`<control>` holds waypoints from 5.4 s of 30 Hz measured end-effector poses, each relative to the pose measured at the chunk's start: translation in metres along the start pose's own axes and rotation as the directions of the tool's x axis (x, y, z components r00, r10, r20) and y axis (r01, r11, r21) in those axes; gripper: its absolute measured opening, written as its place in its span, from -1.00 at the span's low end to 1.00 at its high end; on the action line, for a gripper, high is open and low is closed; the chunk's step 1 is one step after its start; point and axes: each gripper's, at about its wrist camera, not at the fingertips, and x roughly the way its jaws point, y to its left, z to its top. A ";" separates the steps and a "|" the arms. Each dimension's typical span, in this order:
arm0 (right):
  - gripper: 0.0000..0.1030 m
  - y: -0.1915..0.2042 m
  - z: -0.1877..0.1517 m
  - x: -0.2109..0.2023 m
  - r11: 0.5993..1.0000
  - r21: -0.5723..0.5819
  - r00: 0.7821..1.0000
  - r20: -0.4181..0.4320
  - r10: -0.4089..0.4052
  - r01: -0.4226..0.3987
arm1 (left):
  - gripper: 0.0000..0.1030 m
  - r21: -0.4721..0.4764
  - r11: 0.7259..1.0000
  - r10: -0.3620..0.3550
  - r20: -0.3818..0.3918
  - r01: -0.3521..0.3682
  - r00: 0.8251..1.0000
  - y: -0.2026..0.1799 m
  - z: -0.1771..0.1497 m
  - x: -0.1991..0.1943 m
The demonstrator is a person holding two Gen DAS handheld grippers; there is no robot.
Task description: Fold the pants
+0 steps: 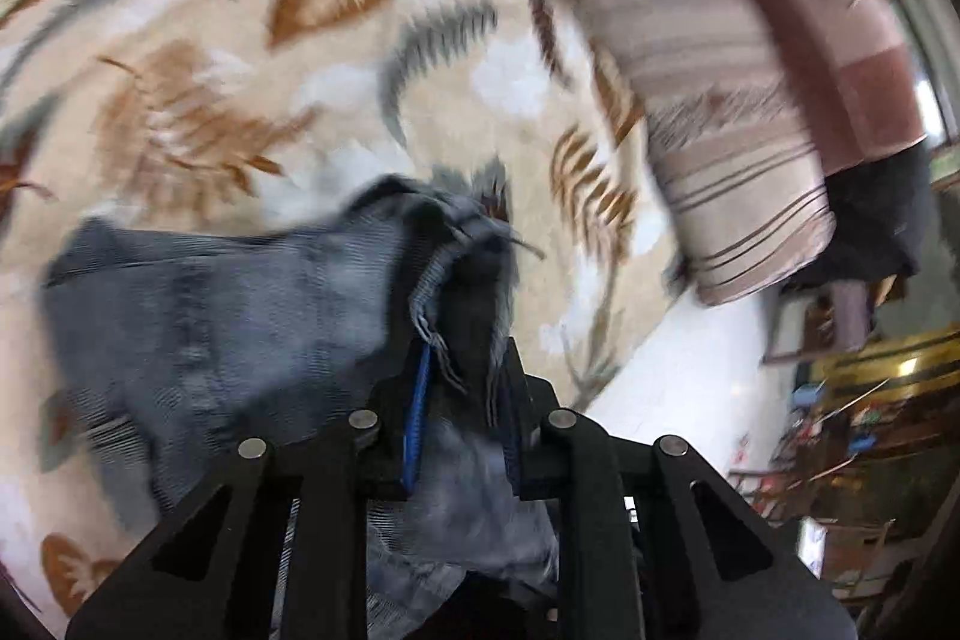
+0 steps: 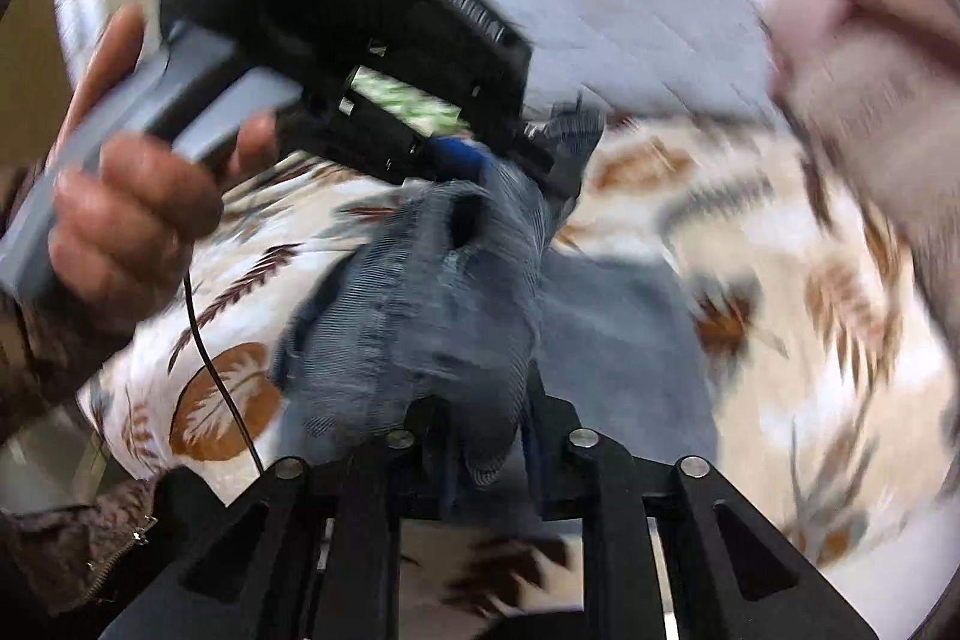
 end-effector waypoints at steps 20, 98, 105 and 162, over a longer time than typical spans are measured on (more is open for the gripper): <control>0.27 -0.131 0.033 0.036 0.847 0.427 0.941 0.037 0.335 -0.318 | 0.52 -0.205 0.978 0.083 0.229 -0.035 0.970 0.092 -0.062 -0.112; -0.73 -0.098 0.017 0.065 0.991 0.054 0.933 -0.335 0.133 -0.122 | 0.62 -0.328 0.941 0.112 0.074 -0.082 0.991 0.066 -0.158 0.002; -0.11 -0.125 0.043 0.024 0.959 0.198 0.944 -0.218 0.247 -0.205 | 0.60 -0.149 0.988 0.077 0.178 -0.051 0.981 0.045 -0.184 -0.072; 0.43 0.034 0.155 0.219 0.970 -0.203 0.950 -0.306 0.067 -0.134 | 0.68 -0.466 0.849 0.407 0.280 -0.247 0.869 0.234 -0.054 -0.100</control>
